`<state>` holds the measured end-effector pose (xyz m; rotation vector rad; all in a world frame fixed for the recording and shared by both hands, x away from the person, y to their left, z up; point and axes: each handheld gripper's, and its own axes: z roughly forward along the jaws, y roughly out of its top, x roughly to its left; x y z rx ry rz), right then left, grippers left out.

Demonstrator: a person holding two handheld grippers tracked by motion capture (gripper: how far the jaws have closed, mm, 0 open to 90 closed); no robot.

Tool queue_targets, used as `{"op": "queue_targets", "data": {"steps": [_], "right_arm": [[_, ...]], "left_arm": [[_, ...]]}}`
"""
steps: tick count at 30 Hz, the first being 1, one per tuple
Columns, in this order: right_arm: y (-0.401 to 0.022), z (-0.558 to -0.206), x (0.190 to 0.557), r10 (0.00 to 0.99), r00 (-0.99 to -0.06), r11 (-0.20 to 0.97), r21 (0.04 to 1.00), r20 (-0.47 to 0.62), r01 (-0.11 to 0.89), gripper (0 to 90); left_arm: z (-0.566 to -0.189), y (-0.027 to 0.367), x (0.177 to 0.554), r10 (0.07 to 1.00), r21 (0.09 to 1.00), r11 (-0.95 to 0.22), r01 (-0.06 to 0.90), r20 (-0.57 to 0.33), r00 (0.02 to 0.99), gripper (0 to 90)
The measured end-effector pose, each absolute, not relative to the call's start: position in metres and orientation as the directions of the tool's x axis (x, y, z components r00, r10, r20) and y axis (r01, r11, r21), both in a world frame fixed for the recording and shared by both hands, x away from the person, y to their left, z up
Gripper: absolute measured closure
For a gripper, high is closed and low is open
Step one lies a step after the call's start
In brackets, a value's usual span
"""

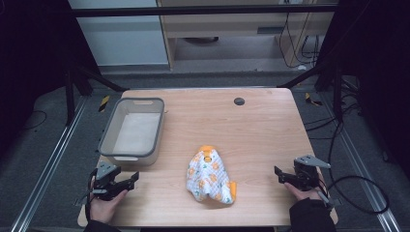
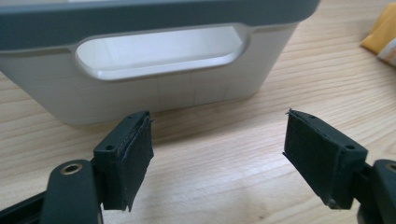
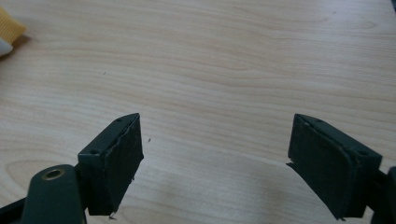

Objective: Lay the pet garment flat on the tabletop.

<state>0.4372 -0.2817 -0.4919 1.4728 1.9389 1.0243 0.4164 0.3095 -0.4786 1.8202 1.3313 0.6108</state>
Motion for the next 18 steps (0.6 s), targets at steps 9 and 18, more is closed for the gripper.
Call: {"op": "queue_targets", "data": {"steps": [9,18], "right_arm": [[-0.264,-0.486,0.429,0.92,-0.386,0.174,0.815,0.066,0.552,19.2],[-0.257,-0.475,0.43,0.903,-0.426,0.192,0.827,0.062,0.528,21.4]], "left_arm": [[-0.476,0.305,0.412,0.934,0.783,-0.143,0.605,-0.096,0.345,24.4],[-0.466,0.303,0.409,0.926,0.799,-0.151,0.582,-0.092,0.366,25.2]]}}
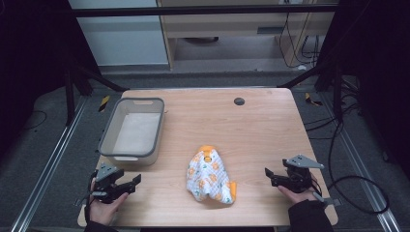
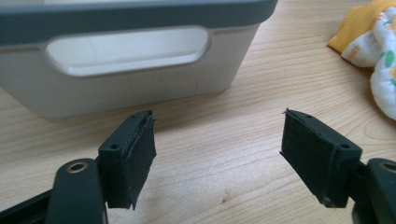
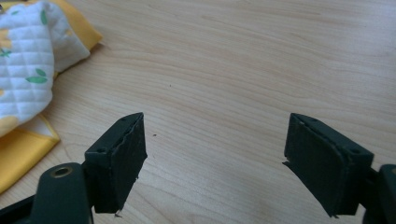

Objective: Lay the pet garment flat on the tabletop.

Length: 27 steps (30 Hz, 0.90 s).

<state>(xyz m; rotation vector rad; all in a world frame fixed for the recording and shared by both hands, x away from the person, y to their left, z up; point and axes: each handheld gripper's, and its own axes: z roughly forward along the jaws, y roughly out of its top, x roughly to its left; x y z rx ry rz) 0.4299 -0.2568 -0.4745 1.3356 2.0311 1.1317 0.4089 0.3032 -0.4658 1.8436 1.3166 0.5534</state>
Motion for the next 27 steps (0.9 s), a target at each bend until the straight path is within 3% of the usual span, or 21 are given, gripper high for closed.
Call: {"op": "queue_targets", "data": {"steps": [11,27], "right_arm": [[-0.249,-0.44,0.443,0.901,-0.431,0.175,0.862,0.055,0.475,22.4],[-0.218,-0.415,0.46,0.867,-0.496,0.204,0.872,0.051,0.445,22.3]], "left_arm": [[-0.432,0.305,0.41,0.912,0.845,-0.136,0.517,-0.098,0.4,26.4],[-0.411,0.283,0.425,0.883,0.863,-0.164,0.478,-0.087,0.461,26.8]]}}
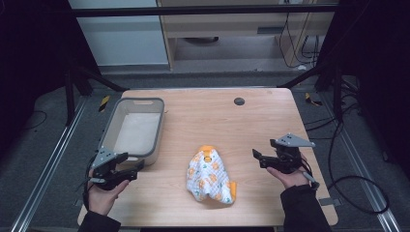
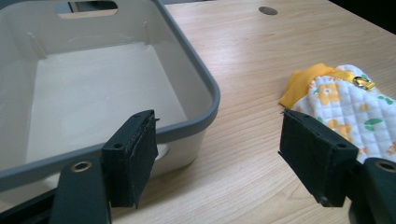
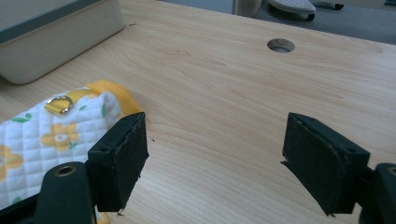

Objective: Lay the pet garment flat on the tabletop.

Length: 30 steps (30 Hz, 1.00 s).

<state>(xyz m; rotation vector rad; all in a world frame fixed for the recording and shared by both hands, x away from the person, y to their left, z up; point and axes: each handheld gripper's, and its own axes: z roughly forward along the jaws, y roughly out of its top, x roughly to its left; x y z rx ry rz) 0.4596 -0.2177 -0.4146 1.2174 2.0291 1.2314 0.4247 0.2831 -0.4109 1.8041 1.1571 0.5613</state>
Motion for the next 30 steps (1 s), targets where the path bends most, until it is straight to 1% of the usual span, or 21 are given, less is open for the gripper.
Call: {"op": "queue_targets", "data": {"steps": [9,11,20,25,30], "right_arm": [[-0.2,-0.41,0.466,0.845,-0.533,0.22,0.875,0.05,0.432,25.5],[-0.194,-0.411,0.468,0.834,-0.548,0.22,0.874,0.063,0.434,27.2],[-0.175,-0.417,0.474,0.807,-0.585,0.244,0.863,0.073,0.443,29.2],[-0.166,-0.421,0.477,0.795,-0.602,0.258,0.857,0.074,0.446,30.8],[-0.153,-0.428,0.481,0.774,-0.63,0.29,0.846,0.069,0.448,32.7]], "left_arm": [[-0.407,0.261,0.433,0.86,0.864,-0.196,0.464,-0.076,0.505,28.6],[-0.407,0.252,0.436,0.851,0.861,-0.217,0.46,-0.065,0.522,29.6],[-0.41,0.227,0.445,0.827,0.854,-0.254,0.455,-0.053,0.56,32.1],[-0.414,0.212,0.452,0.814,0.841,-0.286,0.459,-0.04,0.58,32.7],[-0.423,0.198,0.459,0.802,0.824,-0.303,0.478,-0.05,0.595,32.6]]}}
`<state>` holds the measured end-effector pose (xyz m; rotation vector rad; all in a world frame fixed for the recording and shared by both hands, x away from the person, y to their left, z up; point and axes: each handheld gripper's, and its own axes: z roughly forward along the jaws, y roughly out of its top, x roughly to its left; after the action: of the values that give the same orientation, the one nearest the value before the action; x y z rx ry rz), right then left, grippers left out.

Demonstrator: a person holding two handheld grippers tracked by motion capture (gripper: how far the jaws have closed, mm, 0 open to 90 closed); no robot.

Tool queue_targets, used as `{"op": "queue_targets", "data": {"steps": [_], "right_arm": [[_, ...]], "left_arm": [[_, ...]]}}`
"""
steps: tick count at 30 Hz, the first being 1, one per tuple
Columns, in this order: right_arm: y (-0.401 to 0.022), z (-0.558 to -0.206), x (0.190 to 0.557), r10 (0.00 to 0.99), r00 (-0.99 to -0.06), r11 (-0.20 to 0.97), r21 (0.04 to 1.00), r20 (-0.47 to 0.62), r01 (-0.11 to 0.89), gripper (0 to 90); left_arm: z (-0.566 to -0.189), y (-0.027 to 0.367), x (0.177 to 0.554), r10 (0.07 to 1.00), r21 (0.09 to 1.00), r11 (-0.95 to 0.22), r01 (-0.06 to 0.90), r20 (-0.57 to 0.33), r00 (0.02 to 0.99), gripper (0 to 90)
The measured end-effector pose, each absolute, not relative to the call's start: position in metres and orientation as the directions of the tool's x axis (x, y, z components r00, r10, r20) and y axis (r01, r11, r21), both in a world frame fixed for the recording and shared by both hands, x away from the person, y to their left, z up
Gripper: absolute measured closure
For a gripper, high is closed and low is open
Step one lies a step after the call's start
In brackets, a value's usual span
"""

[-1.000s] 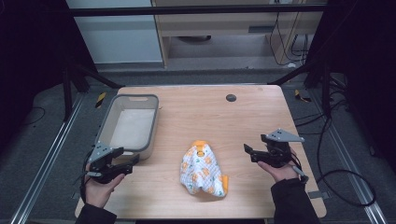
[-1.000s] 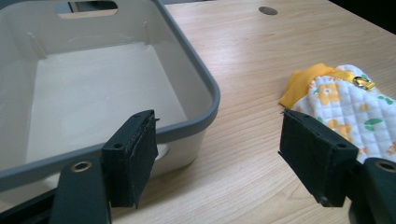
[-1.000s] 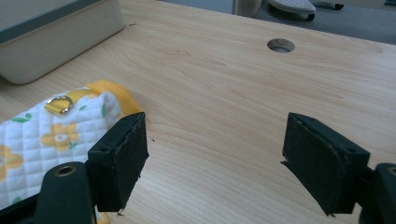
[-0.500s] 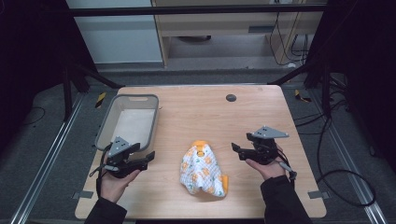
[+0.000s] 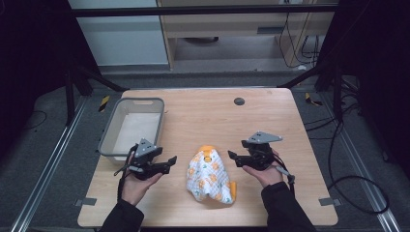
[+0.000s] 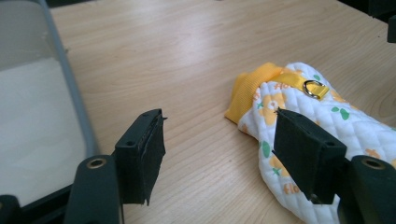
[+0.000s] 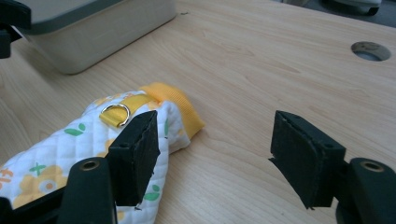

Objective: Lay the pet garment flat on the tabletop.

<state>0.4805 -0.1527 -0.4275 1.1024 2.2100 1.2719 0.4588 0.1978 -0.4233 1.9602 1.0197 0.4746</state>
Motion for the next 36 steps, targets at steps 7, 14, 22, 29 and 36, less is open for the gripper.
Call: {"op": "queue_targets", "data": {"steps": [7,14,22,29,36], "right_arm": [[-0.14,-0.434,0.484,0.754,-0.652,0.307,0.836,0.077,0.455,33.5],[-0.129,-0.445,0.487,0.731,-0.677,0.331,0.825,0.082,0.457,34.2],[-0.121,-0.46,0.49,0.713,-0.692,0.344,0.802,0.116,0.488,36.5],[-0.115,-0.469,0.49,0.693,-0.71,0.358,0.793,0.128,0.492,38.8],[-0.108,-0.476,0.489,0.664,-0.736,0.391,0.778,0.131,0.491,46.2]], "left_arm": [[-0.438,0.186,0.465,0.782,0.8,-0.328,0.503,-0.069,0.62,33.2],[-0.451,0.174,0.475,0.753,0.779,-0.344,0.524,-0.105,0.649,34.2],[-0.461,0.165,0.477,0.735,0.764,-0.368,0.53,-0.11,0.669,33.1],[-0.474,0.158,0.478,0.717,0.739,-0.399,0.542,-0.117,0.687,35.4],[-0.48,0.155,0.479,0.696,0.725,-0.417,0.548,-0.133,0.706,41.0]]}}
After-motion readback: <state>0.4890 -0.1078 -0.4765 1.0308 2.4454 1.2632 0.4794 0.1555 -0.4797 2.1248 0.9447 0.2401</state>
